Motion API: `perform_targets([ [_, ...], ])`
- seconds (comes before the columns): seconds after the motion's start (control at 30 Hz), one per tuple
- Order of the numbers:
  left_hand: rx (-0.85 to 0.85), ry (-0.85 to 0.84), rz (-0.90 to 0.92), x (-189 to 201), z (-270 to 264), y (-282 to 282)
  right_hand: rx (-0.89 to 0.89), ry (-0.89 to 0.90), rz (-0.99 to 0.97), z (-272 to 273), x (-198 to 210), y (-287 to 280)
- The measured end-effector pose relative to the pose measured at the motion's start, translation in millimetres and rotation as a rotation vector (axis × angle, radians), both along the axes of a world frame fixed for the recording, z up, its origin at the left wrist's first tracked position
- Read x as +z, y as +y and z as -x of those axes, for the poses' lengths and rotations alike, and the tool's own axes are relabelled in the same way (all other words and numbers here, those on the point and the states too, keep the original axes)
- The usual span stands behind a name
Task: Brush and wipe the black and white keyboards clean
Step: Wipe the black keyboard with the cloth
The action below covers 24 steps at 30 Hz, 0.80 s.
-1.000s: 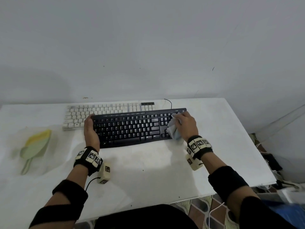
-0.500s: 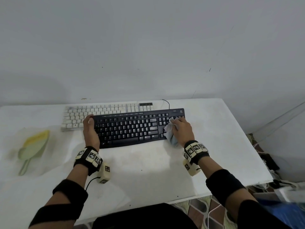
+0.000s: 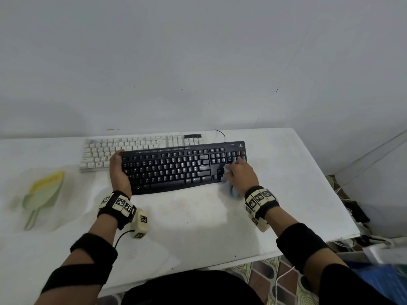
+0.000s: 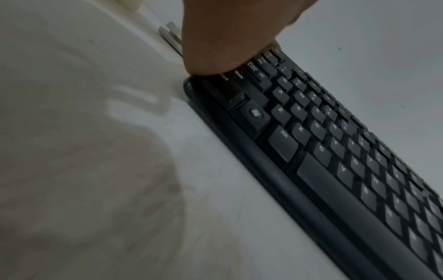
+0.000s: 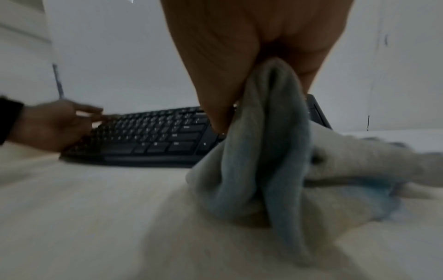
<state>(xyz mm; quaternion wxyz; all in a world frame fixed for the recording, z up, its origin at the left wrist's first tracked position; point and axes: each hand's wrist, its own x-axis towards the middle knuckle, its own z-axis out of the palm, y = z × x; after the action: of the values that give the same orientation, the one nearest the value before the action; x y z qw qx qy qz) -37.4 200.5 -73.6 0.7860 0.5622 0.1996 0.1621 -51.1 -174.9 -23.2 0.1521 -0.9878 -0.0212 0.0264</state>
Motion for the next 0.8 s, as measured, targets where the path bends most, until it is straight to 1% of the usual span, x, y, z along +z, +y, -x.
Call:
perform_targets([
  [0.07,0.014,0.003,0.001,-1,0,1,-0.03,0.022,0.022,2,1,1],
  [0.13,0.023,0.018,0.003,-1,0,0,-0.058,-0.032,-0.023,-5,7,3],
  [0.23,0.045,0.044,0.029,1,-1,-2,-0.111,-0.194,-0.19,-25,16,6],
  [0.27,0.055,0.037,0.043,4,0,-3,-0.125,-0.202,-0.254,-30,18,7],
  [0.33,0.064,0.038,0.072,-1,-1,-2,-0.139,-0.14,-0.344,-39,16,7],
  [0.37,0.066,0.041,0.076,-3,-2,-1,-0.132,-0.109,-0.337,-40,12,6],
  [0.43,0.072,0.046,0.077,-9,-4,2,-0.081,-0.084,-0.226,-35,6,7],
  [0.5,0.087,0.047,0.078,-12,-4,2,-0.032,-0.089,-0.145,-18,1,10],
  [0.6,0.094,0.015,0.077,-9,-3,-1,-0.011,-0.085,-0.127,12,-8,7],
  [0.7,0.098,-0.023,0.088,-6,1,-3,-0.106,-0.059,-0.182,8,-3,6],
  [0.73,0.098,-0.019,0.099,-7,0,-2,-0.149,-0.08,-0.209,-1,2,8],
  [0.8,0.102,-0.011,0.117,-12,-3,1,-0.19,-0.178,-0.236,-22,14,14],
])
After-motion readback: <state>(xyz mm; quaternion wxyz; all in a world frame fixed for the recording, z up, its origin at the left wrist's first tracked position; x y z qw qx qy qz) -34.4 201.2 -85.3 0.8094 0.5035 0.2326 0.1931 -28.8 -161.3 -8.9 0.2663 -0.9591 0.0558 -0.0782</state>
